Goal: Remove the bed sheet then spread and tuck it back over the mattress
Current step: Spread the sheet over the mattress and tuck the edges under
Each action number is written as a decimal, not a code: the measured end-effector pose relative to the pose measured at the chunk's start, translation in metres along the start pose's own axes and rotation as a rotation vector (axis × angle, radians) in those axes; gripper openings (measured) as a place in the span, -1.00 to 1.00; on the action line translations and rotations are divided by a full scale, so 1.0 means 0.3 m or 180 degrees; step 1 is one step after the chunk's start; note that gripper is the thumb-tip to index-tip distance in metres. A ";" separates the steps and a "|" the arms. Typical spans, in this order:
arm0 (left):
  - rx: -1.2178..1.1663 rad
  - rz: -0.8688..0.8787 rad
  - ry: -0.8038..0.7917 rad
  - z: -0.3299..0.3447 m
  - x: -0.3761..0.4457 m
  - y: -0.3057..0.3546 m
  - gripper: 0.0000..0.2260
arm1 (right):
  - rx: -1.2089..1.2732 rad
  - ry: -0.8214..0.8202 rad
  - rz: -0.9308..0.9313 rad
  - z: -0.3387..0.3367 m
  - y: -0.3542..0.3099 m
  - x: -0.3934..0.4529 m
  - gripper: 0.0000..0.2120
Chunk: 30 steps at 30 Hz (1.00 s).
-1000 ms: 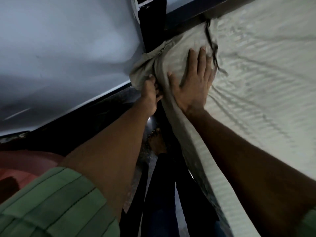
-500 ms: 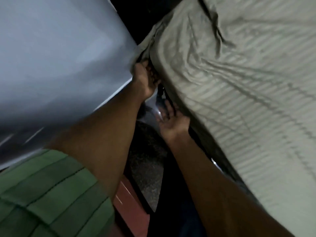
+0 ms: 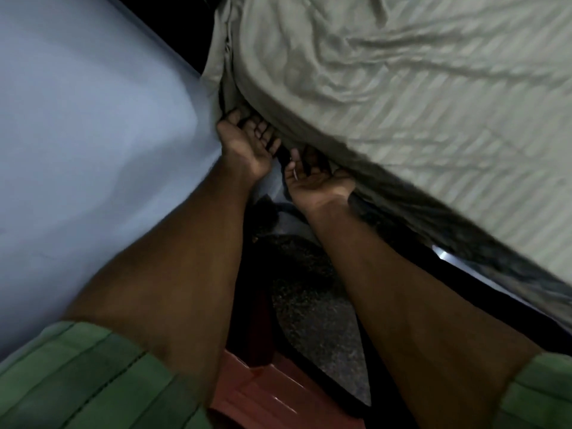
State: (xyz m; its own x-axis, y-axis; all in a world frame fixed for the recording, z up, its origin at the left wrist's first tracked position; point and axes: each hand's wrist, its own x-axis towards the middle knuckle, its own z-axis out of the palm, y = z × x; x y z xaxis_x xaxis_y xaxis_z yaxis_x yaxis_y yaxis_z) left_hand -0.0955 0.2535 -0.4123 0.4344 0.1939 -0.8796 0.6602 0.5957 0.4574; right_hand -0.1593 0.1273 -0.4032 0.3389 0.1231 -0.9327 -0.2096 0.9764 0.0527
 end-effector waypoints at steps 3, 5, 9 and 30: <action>-0.0286 -0.0015 -0.0006 0.028 -0.004 0.003 -0.52 | 0.0025 0.0031 0.0008 0.030 0.003 -0.015 -0.44; -0.0461 0.0005 0.0036 0.049 -0.019 0.003 -0.52 | 0.0004 0.0000 0.0017 0.051 -0.005 -0.027 -0.41; -0.0429 -0.0026 -0.0028 0.118 -0.083 -0.001 -0.51 | 0.0172 -0.0070 0.0068 0.068 -0.018 -0.050 -0.35; 0.0914 -0.0249 0.0054 -0.015 -0.206 -0.028 -0.61 | -0.0226 0.0258 0.0183 -0.081 -0.036 -0.184 -0.27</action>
State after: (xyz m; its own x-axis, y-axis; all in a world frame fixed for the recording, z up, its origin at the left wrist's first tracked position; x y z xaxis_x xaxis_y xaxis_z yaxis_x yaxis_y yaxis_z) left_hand -0.1306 0.2400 -0.3624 0.3667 0.1706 -0.9146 0.8386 0.3651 0.4043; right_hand -0.1981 0.1055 -0.3609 0.2498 0.1609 -0.9548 -0.2919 0.9527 0.0842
